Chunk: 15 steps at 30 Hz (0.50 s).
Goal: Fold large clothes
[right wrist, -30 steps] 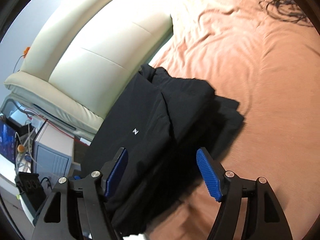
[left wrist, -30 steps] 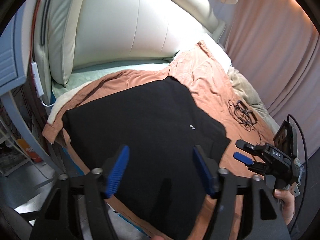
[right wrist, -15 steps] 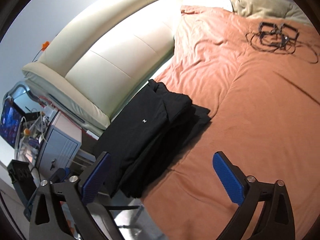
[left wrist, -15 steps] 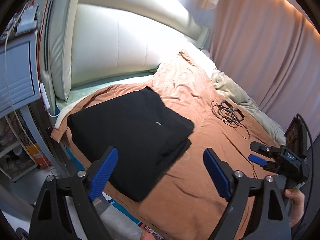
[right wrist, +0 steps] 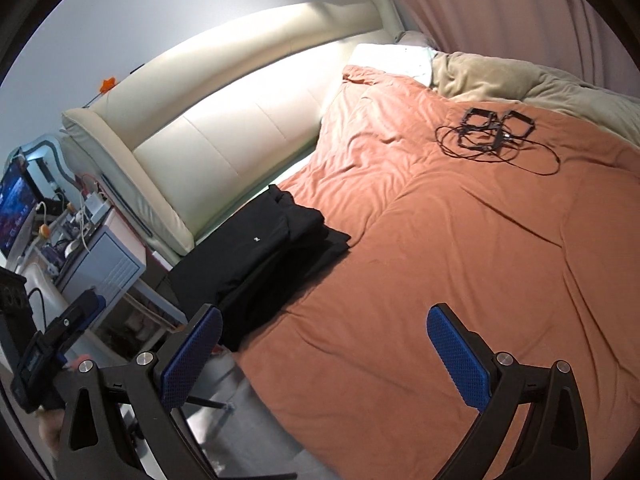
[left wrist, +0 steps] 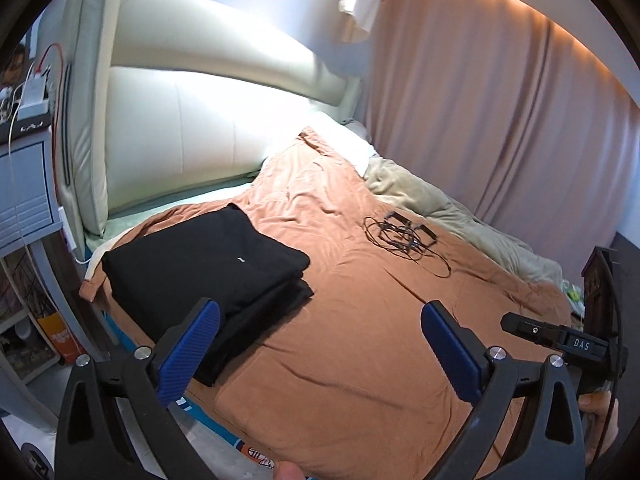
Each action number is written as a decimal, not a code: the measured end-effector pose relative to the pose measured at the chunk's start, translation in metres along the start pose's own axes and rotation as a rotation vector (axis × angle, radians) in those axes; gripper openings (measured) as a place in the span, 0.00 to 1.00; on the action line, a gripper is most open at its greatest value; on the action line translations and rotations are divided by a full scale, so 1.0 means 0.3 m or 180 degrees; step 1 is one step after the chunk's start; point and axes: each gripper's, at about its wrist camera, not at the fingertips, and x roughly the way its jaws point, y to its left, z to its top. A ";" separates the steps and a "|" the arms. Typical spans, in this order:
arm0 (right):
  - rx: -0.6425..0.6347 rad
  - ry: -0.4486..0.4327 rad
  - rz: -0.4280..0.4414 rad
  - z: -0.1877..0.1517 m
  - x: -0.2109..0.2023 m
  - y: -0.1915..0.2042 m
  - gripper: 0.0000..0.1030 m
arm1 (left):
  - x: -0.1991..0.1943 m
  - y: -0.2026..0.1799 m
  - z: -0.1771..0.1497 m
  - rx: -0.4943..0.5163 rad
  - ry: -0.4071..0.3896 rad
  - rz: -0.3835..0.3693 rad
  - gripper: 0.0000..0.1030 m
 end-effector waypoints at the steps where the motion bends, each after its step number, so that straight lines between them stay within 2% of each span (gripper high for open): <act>1: 0.0004 -0.0022 -0.0034 -0.016 -0.026 -0.009 1.00 | -0.015 -0.016 -0.010 0.0034 -0.0002 -0.0021 1.00; 8: -0.0008 -0.0157 -0.0335 -0.132 -0.197 -0.056 1.00 | -0.116 -0.063 -0.096 0.0060 0.0018 -0.0285 1.00; 15: -0.0145 -0.0347 -0.0588 -0.288 -0.366 -0.057 1.00 | -0.209 -0.099 -0.179 0.0215 0.0086 -0.0419 1.00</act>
